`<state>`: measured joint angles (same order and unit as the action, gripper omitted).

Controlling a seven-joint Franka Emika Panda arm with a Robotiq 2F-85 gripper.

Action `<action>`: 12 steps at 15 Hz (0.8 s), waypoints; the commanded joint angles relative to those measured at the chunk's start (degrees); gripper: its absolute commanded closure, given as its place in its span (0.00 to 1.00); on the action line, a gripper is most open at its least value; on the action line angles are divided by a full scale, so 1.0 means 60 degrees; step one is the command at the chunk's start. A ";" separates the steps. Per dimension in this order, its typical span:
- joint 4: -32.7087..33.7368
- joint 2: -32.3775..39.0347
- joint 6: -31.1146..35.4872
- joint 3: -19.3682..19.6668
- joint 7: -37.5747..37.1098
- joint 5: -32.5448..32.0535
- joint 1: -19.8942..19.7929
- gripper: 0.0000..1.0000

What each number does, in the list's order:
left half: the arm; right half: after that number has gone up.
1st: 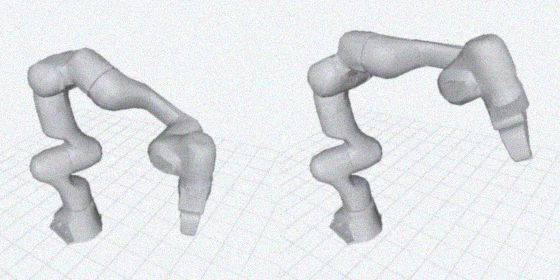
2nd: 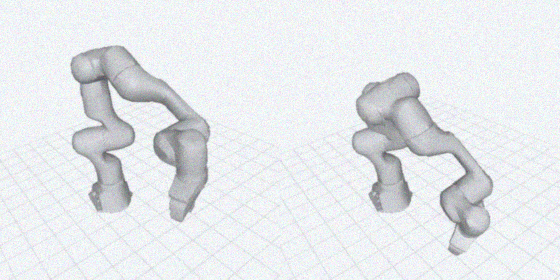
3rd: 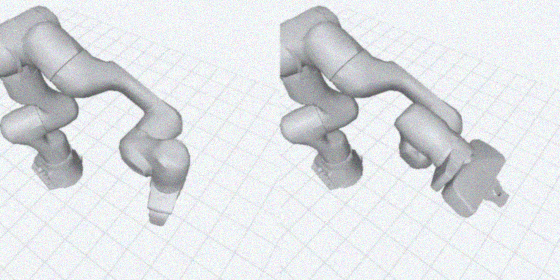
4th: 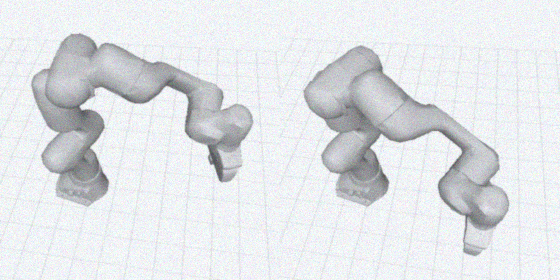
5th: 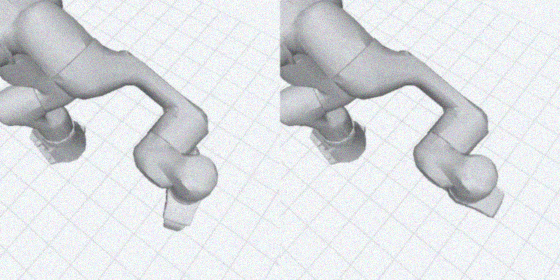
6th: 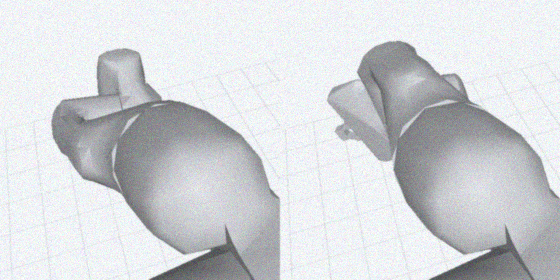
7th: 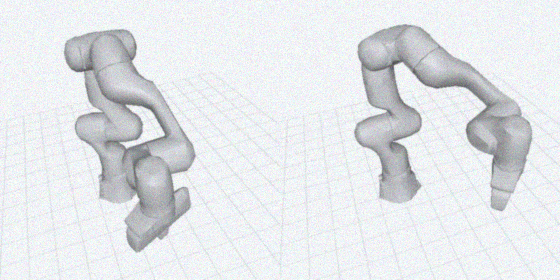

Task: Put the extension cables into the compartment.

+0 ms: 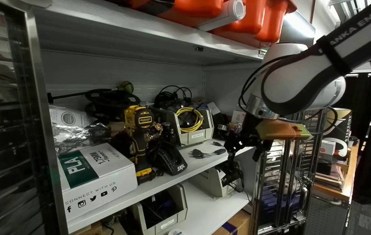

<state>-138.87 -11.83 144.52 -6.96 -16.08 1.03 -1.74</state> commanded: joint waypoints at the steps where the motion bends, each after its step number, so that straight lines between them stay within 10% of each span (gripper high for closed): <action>1: 0.1671 0.1460 0.0068 0.0282 -0.0820 -0.0507 -0.0239 0.00; 12: 0.5625 0.4368 -0.1349 0.1299 -0.2612 0.0029 0.0139 0.00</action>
<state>-112.00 9.73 139.08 -0.85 -28.49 0.65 -2.77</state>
